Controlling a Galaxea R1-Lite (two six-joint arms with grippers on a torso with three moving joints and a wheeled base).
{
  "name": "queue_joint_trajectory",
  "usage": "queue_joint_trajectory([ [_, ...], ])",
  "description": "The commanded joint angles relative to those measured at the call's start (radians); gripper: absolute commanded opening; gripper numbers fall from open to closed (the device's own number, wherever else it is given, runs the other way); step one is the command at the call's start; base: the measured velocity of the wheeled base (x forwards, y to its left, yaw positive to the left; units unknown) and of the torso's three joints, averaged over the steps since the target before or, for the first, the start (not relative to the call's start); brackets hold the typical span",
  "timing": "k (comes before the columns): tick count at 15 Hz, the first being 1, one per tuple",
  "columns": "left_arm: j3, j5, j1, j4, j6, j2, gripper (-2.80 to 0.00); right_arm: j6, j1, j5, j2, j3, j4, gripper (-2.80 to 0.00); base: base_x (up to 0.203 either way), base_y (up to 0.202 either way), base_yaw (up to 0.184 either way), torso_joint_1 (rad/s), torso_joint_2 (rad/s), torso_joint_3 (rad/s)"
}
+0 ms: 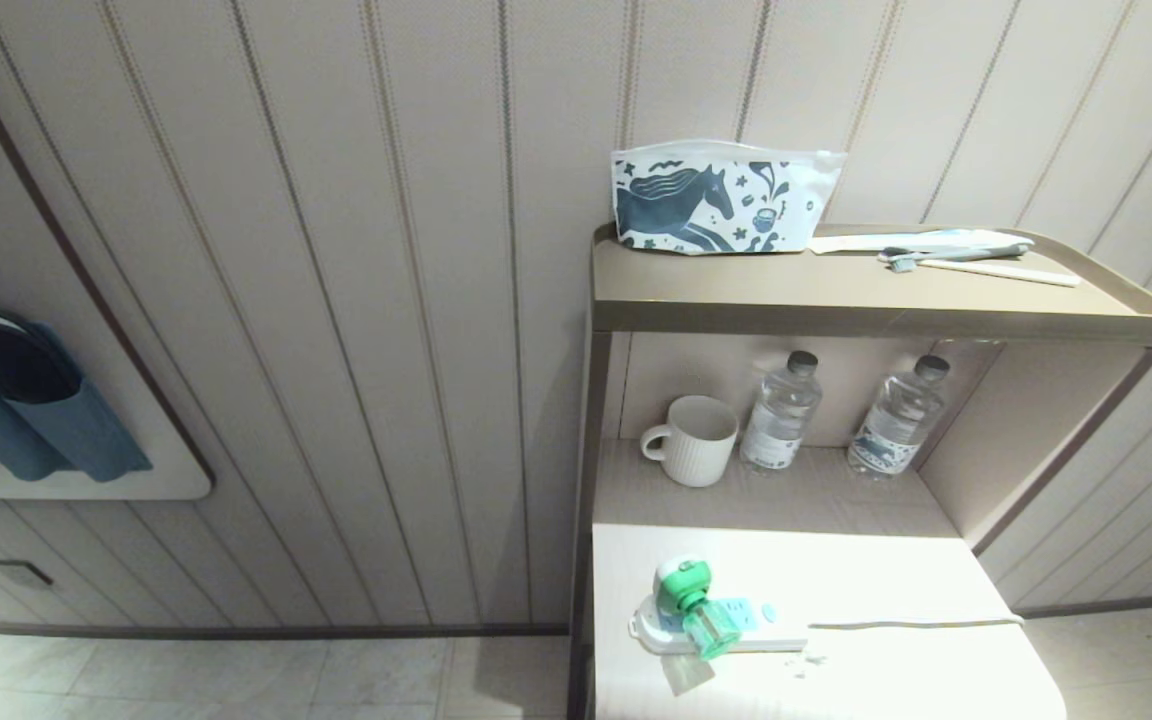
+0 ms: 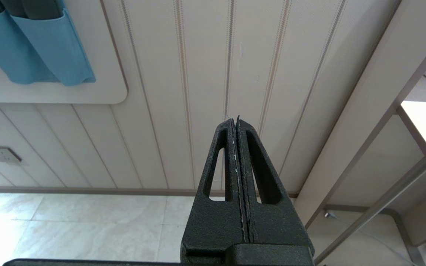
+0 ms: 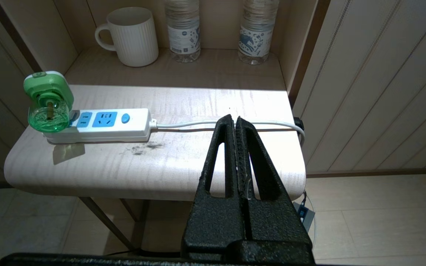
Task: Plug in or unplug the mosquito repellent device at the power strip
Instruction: Hold the socket with your left hand and unplug it with your right hand
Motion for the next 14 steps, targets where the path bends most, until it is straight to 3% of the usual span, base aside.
queue_joint_trajectory([
  [1, 0.0, 0.0, 0.0, 0.0, -0.001, 0.001, -2.8, -0.003, 0.0, 0.002, 0.001, 0.0, -0.001, -2.8, 0.0, 0.0, 0.0, 0.0, 0.0, 0.0],
  [6, 0.0, 0.0, 0.0, 0.0, -0.001, 0.001, -2.8, -0.015, 0.0, 0.005, 0.004, -0.07, 0.047, -2.8, 0.0, 0.0, 0.0, 0.0, 0.0, 0.0],
  [11, 0.0, -0.001, 0.0, 0.0, 0.002, 0.001, -2.8, -0.012, -0.002, 0.104, 0.114, -0.504, 0.372, -2.8, 0.0, 0.0, 0.0, 0.0, 0.0, 0.0],
  [14, 0.0, -0.001, 0.0, 0.0, 0.002, 0.001, -2.8, -0.001, 0.0, 0.133, 0.366, -0.647, 0.392, -2.8, 0.0, 0.0, 0.0, 0.0, 0.0, 0.0],
])
